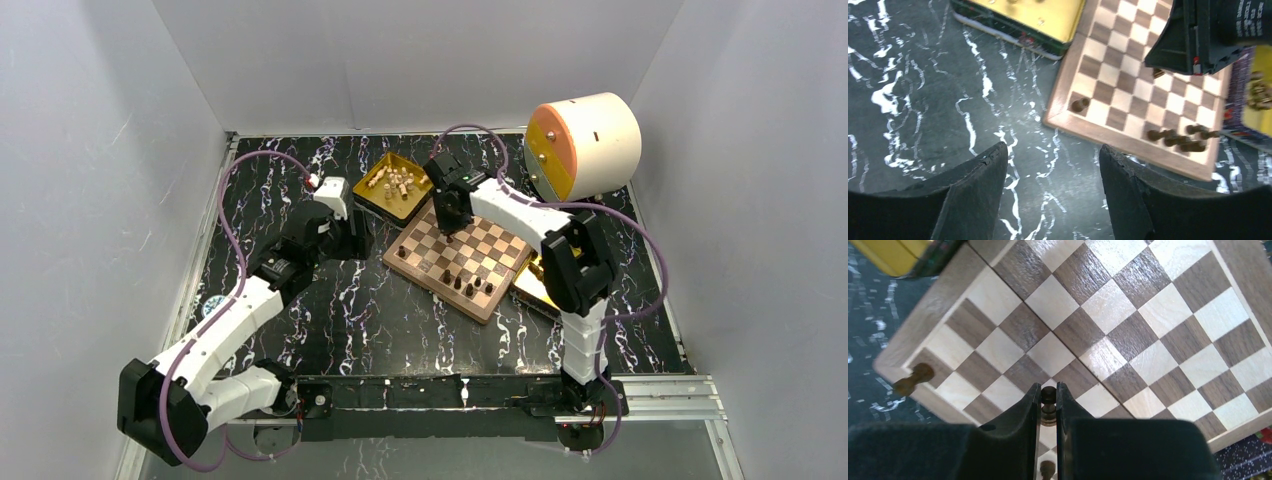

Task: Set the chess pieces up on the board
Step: Pick up the chess piece from the chessboard, then place the chess piece on the chessboard.

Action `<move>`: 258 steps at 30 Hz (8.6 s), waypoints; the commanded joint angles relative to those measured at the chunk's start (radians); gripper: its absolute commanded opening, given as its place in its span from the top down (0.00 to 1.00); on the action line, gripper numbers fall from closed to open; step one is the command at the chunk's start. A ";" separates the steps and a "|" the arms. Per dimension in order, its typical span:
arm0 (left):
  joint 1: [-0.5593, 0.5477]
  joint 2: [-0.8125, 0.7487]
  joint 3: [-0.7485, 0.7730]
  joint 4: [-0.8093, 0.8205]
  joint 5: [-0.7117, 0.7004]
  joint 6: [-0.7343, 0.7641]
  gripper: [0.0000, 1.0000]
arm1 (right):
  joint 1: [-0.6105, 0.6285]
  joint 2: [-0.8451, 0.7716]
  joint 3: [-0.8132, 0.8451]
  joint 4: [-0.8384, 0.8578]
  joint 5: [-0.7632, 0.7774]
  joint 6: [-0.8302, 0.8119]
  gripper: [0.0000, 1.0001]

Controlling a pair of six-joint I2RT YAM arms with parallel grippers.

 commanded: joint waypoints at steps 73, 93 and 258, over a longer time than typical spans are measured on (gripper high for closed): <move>-0.060 0.137 0.013 0.451 0.859 0.374 0.99 | -0.022 -0.764 -0.510 0.351 -0.804 0.189 0.92; -0.073 0.134 -0.008 0.419 0.784 0.365 1.00 | -0.030 -0.752 -0.558 0.383 -0.825 0.253 0.70; 0.078 -0.096 -0.083 0.020 0.095 0.148 0.08 | 0.039 -0.308 -0.394 0.049 0.005 0.241 0.74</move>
